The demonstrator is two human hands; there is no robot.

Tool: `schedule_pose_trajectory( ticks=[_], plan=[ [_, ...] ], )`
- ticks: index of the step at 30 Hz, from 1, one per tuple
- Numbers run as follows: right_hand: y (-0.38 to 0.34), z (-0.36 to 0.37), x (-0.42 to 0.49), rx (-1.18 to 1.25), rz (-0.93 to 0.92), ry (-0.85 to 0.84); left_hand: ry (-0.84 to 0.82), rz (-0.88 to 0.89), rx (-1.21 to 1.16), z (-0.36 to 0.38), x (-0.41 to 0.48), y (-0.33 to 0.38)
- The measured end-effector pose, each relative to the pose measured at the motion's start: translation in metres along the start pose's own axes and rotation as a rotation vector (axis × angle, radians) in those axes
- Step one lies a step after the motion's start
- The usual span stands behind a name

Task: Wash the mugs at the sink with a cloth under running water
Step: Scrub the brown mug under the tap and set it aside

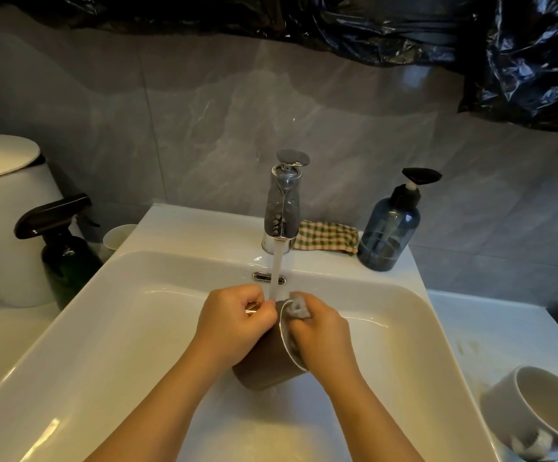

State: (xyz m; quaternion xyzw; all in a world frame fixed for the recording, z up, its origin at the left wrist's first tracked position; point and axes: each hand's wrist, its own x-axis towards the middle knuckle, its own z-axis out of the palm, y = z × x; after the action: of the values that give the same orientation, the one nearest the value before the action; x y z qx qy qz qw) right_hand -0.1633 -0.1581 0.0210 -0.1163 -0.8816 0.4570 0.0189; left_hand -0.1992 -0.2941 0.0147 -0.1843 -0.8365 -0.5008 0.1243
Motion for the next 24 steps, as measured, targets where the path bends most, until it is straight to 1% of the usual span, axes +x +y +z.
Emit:
schedule_pose_trajectory(
  ticks=[1,2,4,5,7,8,10,11,13,15,16,17,19,21,22,23,24],
  plan=[
    [0.003,0.000,0.001,0.062,0.115,-0.010,0.032,0.013,0.050,0.001,-0.001,0.001],
    [0.002,0.000,-0.001,0.125,0.182,-0.017,0.064,0.023,0.094,0.003,-0.001,0.001],
    [-0.005,-0.003,-0.008,0.267,0.228,0.025,0.117,0.008,0.126,0.002,-0.001,0.001],
    [-0.006,-0.003,-0.010,0.315,0.195,0.066,0.135,-0.015,0.119,0.002,0.000,0.001],
    [-0.009,-0.005,-0.014,0.356,0.073,0.161,0.144,-0.054,0.130,0.000,0.001,0.003],
    [-0.012,-0.004,-0.015,0.355,0.022,0.173,0.132,-0.057,0.157,0.001,0.001,0.004],
    [-0.018,0.008,-0.017,0.391,-0.028,0.126,0.085,-0.083,0.154,0.005,0.000,0.005],
    [-0.020,0.014,-0.017,0.436,-0.036,0.088,0.085,-0.118,0.103,0.006,0.000,0.005],
    [-0.024,0.019,-0.019,0.460,-0.063,0.037,0.110,-0.213,0.010,0.006,0.002,0.002],
    [-0.025,0.019,-0.021,0.288,-0.168,0.003,0.158,-0.276,-0.032,0.002,0.005,0.001],
    [-0.024,0.018,-0.021,0.178,-0.241,0.020,0.178,-0.309,-0.063,0.000,0.006,0.002],
    [-0.022,0.016,-0.021,0.084,-0.320,0.048,0.198,-0.357,-0.101,-0.002,0.007,0.002],
    [-0.017,0.015,-0.016,-0.074,-0.517,0.168,0.242,-0.497,-0.188,-0.003,0.010,0.003],
    [-0.007,0.014,-0.009,-0.119,-0.614,0.313,0.259,-0.671,-0.321,-0.002,0.013,0.003],
    [-0.004,0.013,-0.008,-0.089,-0.608,0.359,0.246,-0.752,-0.394,-0.002,0.015,0.003],
    [-0.004,0.009,-0.007,0.005,-0.534,0.377,0.211,-0.828,-0.463,-0.003,0.015,0.003],
    [-0.006,0.005,-0.008,0.160,-0.421,0.390,0.163,-0.893,-0.533,-0.004,0.015,0.004]
  ],
)
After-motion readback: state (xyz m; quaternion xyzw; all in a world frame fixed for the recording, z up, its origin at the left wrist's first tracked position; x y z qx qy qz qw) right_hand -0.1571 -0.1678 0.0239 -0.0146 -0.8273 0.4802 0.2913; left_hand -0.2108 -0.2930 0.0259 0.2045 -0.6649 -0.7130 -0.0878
